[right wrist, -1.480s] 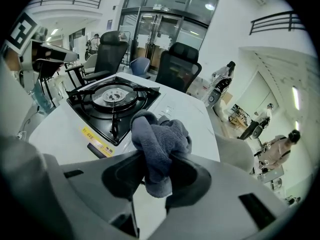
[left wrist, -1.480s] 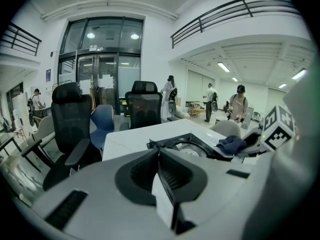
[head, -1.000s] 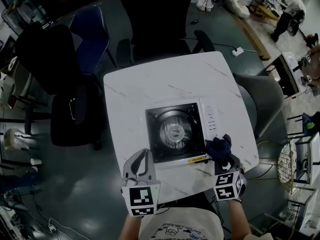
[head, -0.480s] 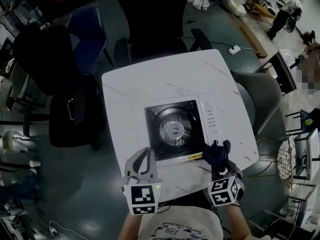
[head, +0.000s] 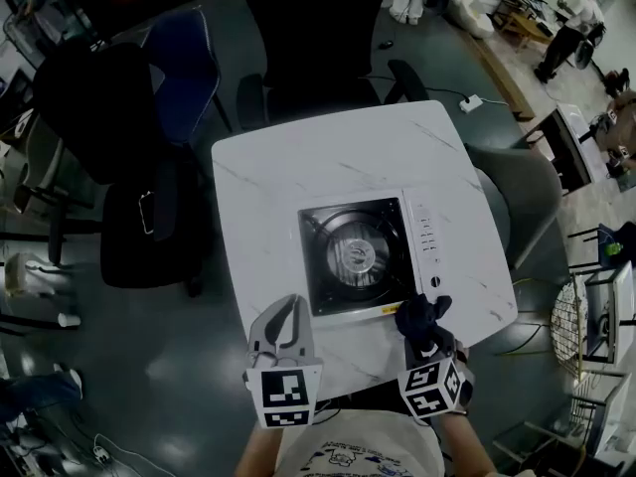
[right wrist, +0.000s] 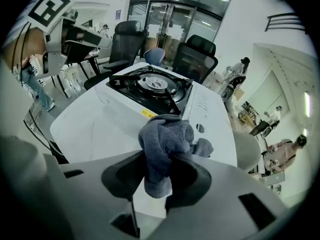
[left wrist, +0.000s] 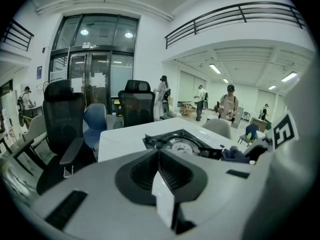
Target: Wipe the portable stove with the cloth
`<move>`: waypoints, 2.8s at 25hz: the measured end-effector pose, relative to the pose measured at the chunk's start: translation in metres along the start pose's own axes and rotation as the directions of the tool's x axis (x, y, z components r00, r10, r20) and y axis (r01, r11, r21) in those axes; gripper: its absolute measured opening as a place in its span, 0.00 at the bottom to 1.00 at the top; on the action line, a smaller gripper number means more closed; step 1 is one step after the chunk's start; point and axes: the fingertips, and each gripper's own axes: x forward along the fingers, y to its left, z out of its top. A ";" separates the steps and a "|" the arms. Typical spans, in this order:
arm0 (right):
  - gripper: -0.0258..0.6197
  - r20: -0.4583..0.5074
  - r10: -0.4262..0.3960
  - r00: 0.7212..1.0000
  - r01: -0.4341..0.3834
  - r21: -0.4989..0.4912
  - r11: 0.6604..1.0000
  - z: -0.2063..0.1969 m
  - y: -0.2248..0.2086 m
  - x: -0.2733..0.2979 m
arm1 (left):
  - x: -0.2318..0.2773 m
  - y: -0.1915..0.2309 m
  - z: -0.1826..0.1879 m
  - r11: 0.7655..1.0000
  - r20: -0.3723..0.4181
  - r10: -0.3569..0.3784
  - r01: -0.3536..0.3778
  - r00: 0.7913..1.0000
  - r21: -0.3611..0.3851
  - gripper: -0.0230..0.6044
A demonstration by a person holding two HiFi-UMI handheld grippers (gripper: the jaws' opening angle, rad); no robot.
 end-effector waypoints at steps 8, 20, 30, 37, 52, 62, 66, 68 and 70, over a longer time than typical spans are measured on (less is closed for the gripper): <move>0.24 0.024 0.057 0.998 -0.056 -0.043 0.998 0.017 0.032 0.002 | -0.010 0.016 -0.009 0.999 0.000 0.031 -0.031 1.000 -0.025 0.07; 0.24 0.058 0.162 0.985 -0.156 -0.102 0.982 0.051 0.079 0.004 | -0.027 0.039 -0.019 0.995 0.003 0.081 -0.081 0.997 -0.064 0.07; 0.24 0.067 0.245 0.967 -0.227 -0.207 0.952 0.071 0.116 0.003 | -0.046 0.060 -0.035 0.982 -0.008 0.152 -0.152 0.988 -0.114 0.07; 0.24 0.075 0.310 0.948 -0.282 -0.253 0.925 0.085 0.140 0.002 | -0.057 0.072 -0.043 0.970 -0.013 0.196 -0.196 0.980 -0.140 0.07; 0.24 0.097 0.435 0.895 -0.393 -0.289 0.873 0.122 0.182 -0.003 | -0.068 0.083 -0.051 0.957 -0.026 0.234 -0.235 0.972 -0.168 0.07; 0.24 0.091 0.513 0.853 -0.475 -0.269 0.838 0.145 0.201 -0.001 | -0.075 0.093 -0.054 0.950 -0.033 0.255 -0.257 0.966 -0.179 0.07; 0.24 0.090 0.537 0.839 -0.500 -0.260 0.826 0.151 0.202 0.001 | -0.076 0.097 -0.055 0.946 -0.034 0.265 -0.267 0.964 -0.183 0.07; 0.24 0.092 0.551 0.829 -0.516 -0.254 0.818 0.154 0.203 0.002 | -0.076 0.098 -0.054 0.946 -0.034 0.267 -0.269 0.963 -0.184 0.07; 0.24 0.093 0.565 0.820 -0.532 -0.242 0.811 0.158 0.204 0.001 | -0.075 0.099 -0.054 0.945 -0.033 0.268 -0.269 0.963 -0.184 0.07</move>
